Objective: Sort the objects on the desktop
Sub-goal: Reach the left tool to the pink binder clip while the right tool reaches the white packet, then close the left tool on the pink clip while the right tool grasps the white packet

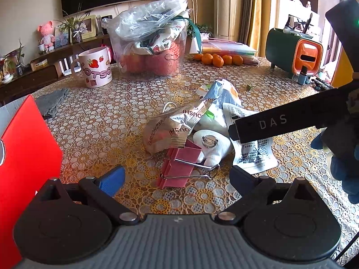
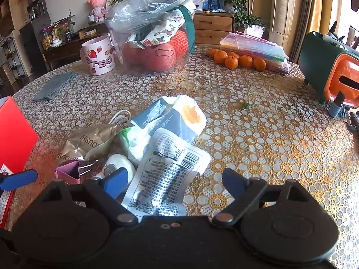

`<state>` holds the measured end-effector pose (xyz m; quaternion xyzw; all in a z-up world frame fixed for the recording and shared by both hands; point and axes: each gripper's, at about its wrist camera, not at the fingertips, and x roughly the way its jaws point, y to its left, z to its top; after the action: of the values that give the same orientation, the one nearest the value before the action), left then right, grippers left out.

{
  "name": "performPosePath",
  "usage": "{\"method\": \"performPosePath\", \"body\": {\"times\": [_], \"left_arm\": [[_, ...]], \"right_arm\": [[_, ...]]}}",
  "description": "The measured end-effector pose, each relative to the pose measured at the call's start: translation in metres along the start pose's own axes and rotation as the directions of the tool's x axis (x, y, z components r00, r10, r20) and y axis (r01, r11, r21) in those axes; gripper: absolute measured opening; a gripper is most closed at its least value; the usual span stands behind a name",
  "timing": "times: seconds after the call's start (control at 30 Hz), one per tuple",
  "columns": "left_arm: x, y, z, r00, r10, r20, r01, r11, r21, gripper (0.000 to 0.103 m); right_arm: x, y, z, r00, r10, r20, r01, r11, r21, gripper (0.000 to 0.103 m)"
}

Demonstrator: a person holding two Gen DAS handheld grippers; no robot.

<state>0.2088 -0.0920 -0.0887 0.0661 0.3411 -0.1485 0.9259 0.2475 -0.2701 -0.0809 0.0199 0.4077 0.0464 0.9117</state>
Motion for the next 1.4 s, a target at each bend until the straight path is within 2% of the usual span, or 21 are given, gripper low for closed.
{"method": "performPosePath", "body": {"times": [0.33,0.43,0.53,0.67,0.73,0.8,0.83,0.9,0.93,0.97,1.0,1.1,1.17,1.27,1.4], "left_arm": [[0.017,0.003,0.006,0.999,-0.042,-0.013,0.042,0.999,-0.015,0.089],[0.022,0.006,0.006,0.998,-0.06,-0.025,0.059,0.998,-0.03,0.076],[0.024,0.008,0.005,0.997,-0.078,-0.023,0.077,0.996,-0.046,0.074],[0.024,0.008,0.006,0.993,-0.119,-0.024,0.118,0.992,-0.052,0.059],[0.024,0.005,0.007,0.993,-0.113,-0.026,0.111,0.993,-0.044,0.058],[0.023,0.006,0.007,0.993,-0.115,-0.027,0.114,0.992,-0.054,0.051],[0.022,0.006,0.007,0.993,-0.116,-0.029,0.115,0.992,-0.059,0.043],[0.022,0.006,0.007,0.992,-0.118,-0.034,0.115,0.992,-0.06,0.04],[0.021,0.006,0.007,0.993,-0.112,-0.039,0.11,0.992,-0.054,0.035],[0.021,0.005,0.007,0.993,-0.107,-0.044,0.105,0.993,-0.051,0.032],[0.02,0.005,0.006,0.993,-0.104,-0.046,0.102,0.993,-0.054,0.032],[0.018,0.005,0.005,0.994,-0.096,-0.05,0.093,0.994,-0.061,0.029],[0.016,0.004,0.005,0.994,-0.092,-0.051,0.089,0.994,-0.064,0.027],[0.012,0.003,0.004,0.995,-0.09,-0.053,0.087,0.994,-0.064,0.024],[0.005,0.001,0.001,0.994,-0.092,-0.052,0.088,0.994,-0.063,0.02]], "right_arm": [[0.01,0.005,0.0,1.0,-0.005,-0.029,0.005,1.0,0.023,0.085],[0.012,0.005,0.001,1.0,-0.003,-0.03,0.004,1.0,0.03,0.083],[0.013,0.004,0.001,0.999,0.0,-0.034,0.001,0.999,0.041,0.08],[0.014,0.004,0.001,0.999,0.006,-0.04,-0.004,0.999,0.051,0.077],[0.013,0.004,0.001,0.999,0.011,-0.039,-0.009,0.999,0.053,0.075],[0.012,0.004,0.001,0.999,0.013,-0.038,-0.011,0.998,0.057,0.073],[0.012,0.004,0.0,0.999,0.014,-0.039,-0.012,0.998,0.06,0.072],[0.011,0.005,0.0,0.999,0.018,-0.037,-0.016,0.998,0.062,0.071],[0.01,0.005,0.0,0.999,0.018,-0.036,-0.016,0.998,0.06,0.071],[0.009,0.006,-0.001,0.999,0.018,-0.035,-0.016,0.998,0.058,0.067],[0.009,0.006,-0.001,0.999,0.027,-0.035,-0.025,0.998,0.057,0.054],[0.006,0.005,-0.002,0.999,0.031,-0.035,-0.029,0.998,0.058,0.052],[0.003,0.005,-0.003,0.999,0.022,-0.032,-0.02,0.998,0.054,0.043],[-0.001,0.002,-0.005,0.999,0.025,-0.032,-0.024,0.998,0.053,0.036],[-0.006,0.001,-0.009,0.999,0.024,-0.035,-0.022,0.999,0.048,0.033]]}}
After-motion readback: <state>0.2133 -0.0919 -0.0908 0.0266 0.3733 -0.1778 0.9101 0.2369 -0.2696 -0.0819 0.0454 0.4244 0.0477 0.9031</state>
